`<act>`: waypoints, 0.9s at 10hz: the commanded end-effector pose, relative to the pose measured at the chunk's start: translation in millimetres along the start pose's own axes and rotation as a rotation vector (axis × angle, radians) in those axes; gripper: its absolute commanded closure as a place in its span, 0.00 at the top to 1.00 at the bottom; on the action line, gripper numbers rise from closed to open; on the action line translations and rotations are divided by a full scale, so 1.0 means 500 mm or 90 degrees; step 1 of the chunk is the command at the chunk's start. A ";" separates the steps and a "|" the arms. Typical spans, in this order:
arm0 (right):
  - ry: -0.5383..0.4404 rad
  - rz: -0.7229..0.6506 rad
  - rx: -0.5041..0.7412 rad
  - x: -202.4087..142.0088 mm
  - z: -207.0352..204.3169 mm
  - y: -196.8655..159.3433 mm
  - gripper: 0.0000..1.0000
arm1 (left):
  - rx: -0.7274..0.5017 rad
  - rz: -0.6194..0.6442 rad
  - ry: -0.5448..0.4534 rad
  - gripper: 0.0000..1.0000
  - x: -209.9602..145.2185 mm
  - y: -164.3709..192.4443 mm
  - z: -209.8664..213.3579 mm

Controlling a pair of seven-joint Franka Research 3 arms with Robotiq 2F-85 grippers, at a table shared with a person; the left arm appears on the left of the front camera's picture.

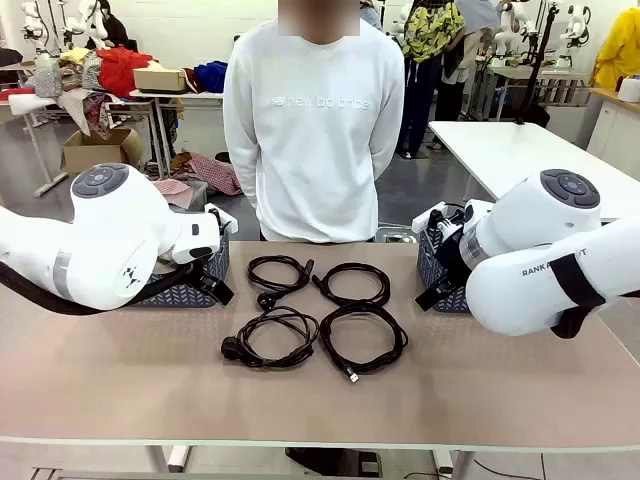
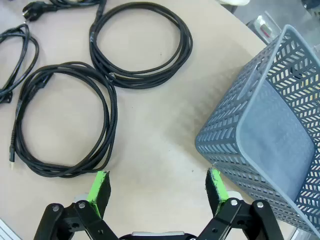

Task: Organize the cables according to human instructions.
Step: Pick up a bundle of cables and place it in the basket indicated by the human.

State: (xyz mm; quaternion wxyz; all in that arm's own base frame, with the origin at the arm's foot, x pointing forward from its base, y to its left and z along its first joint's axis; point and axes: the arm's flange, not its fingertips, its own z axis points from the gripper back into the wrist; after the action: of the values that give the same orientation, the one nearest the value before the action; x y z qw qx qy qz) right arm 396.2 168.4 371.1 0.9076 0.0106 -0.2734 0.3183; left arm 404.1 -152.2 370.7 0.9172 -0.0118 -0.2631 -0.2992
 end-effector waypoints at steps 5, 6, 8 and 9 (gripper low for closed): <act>0.000 0.000 0.000 0.000 0.000 0.000 1.00 | 0.000 0.000 0.000 1.00 0.000 0.000 0.000; 0.000 0.000 0.000 0.000 0.000 0.000 1.00 | 0.000 0.000 0.000 1.00 0.000 0.000 0.000; 0.000 0.000 0.000 0.000 0.000 0.000 1.00 | 0.000 0.000 0.000 1.00 0.000 0.000 0.000; 0.000 0.000 0.000 0.000 0.000 0.000 1.00 | 0.000 0.000 0.000 1.00 0.000 0.000 0.000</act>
State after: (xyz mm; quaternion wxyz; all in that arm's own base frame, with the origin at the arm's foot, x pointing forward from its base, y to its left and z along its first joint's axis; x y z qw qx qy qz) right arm 396.1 168.5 371.0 0.9076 0.0105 -0.2733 0.3185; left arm 403.7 -153.2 370.7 0.9168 -0.0119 -0.2631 -0.3002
